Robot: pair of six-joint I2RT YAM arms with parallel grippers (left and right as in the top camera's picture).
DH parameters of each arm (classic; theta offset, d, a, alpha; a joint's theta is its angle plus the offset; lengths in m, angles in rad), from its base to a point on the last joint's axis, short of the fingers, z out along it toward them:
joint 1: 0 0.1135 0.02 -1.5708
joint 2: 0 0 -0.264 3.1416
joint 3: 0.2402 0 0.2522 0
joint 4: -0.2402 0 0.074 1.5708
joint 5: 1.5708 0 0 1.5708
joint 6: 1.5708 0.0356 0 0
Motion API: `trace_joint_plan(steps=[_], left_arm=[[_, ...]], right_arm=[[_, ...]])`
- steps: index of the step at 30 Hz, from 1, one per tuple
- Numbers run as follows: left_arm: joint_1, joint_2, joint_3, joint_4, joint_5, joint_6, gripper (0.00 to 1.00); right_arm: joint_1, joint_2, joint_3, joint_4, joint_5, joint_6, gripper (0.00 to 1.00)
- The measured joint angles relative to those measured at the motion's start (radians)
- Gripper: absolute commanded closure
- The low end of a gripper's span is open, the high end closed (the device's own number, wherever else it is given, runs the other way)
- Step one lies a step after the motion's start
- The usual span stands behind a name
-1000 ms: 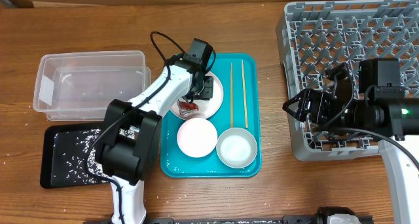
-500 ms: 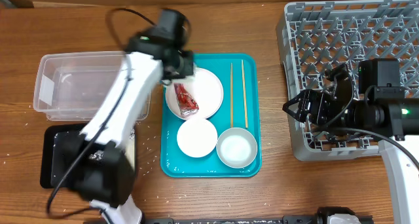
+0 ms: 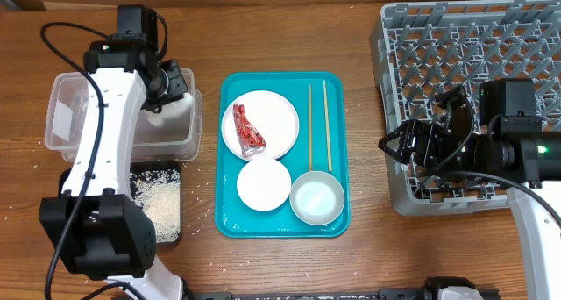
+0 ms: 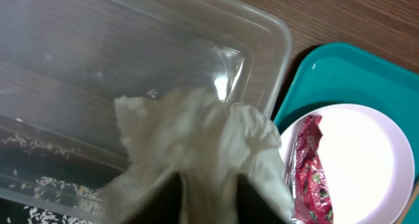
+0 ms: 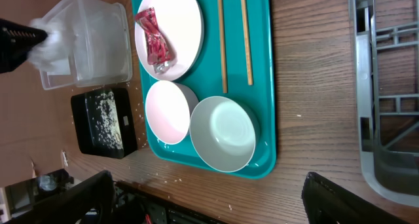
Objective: Sort waste into correct bins and load items into the dishwasher
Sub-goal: 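Grasp the white tissue from the plate and drop it in the clear bin, then grasp the red wrapper from the plate and drop it in the clear bin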
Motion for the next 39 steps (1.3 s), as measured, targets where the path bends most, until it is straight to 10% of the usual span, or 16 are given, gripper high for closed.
trace_joint_plan(steps=[16, 22, 38, 39], left_arm=[[-0.363, 0.101, -0.097, 0.135, -0.050, -0.080, 0.49], [-0.359, 0.323, -0.127, 0.163, 0.000, -0.148, 0.96], [-0.100, 0.009, 0.011, 0.007, -0.056, -0.155, 0.95], [-0.042, 0.000, 0.016, 0.011, -0.070, -0.155, 0.55]], right_arm=[[0.000, 0.000, 0.000, -0.002, 0.006, 0.000, 0.06], [0.000, 0.000, 0.000, -0.001, 0.006, 0.000, 0.06], [0.000, 0.000, 0.000, -0.013, 0.007, 0.000, 0.06], [0.000, 0.000, 0.000, -0.014, 0.007, 0.000, 0.06]])
